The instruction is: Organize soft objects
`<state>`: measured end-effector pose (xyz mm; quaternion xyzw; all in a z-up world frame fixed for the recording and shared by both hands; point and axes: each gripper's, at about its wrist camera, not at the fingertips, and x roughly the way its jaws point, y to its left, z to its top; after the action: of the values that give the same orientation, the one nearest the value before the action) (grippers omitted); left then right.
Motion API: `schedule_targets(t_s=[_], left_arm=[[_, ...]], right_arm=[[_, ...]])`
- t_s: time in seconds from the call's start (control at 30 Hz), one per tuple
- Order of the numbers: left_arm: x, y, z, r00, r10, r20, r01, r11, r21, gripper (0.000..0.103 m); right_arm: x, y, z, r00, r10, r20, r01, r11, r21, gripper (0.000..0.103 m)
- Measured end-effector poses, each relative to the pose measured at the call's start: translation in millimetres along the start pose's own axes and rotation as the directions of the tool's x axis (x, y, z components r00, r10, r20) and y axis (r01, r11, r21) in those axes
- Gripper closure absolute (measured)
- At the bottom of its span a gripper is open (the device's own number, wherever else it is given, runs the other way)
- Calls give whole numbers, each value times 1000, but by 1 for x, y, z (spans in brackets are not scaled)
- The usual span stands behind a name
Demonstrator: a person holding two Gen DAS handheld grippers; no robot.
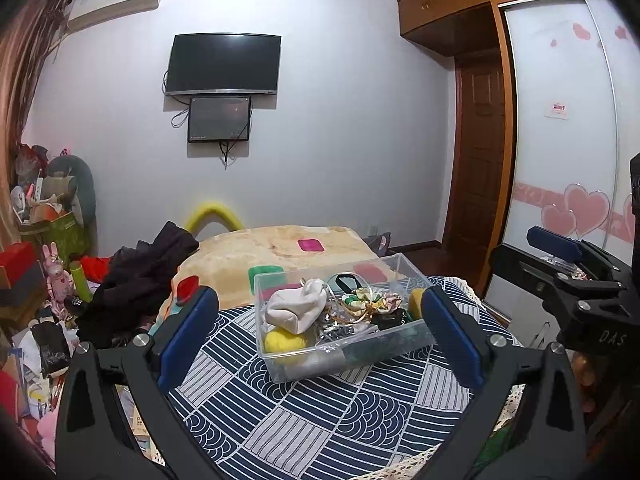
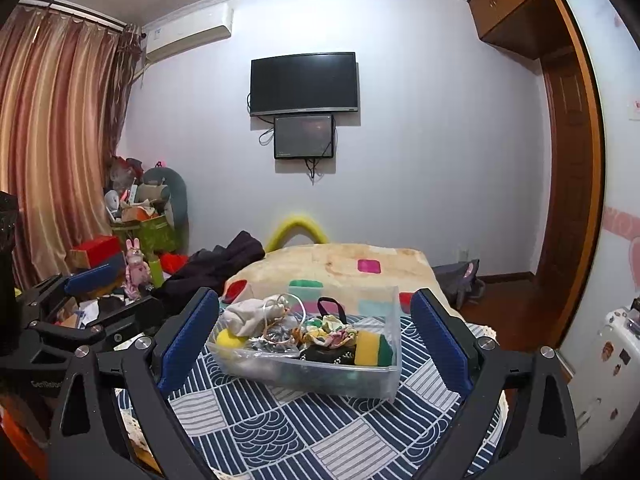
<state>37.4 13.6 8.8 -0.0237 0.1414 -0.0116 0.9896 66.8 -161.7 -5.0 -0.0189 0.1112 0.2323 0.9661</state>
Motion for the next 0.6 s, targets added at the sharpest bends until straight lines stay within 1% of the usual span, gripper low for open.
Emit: schedule_targets(t_s=[0.6], left_arm=[[-6,0,3,1000,-9,11,9,1000,-4,0]], right_arm=[[-5,2,2,1000,4,10,-4,1000,1,7]])
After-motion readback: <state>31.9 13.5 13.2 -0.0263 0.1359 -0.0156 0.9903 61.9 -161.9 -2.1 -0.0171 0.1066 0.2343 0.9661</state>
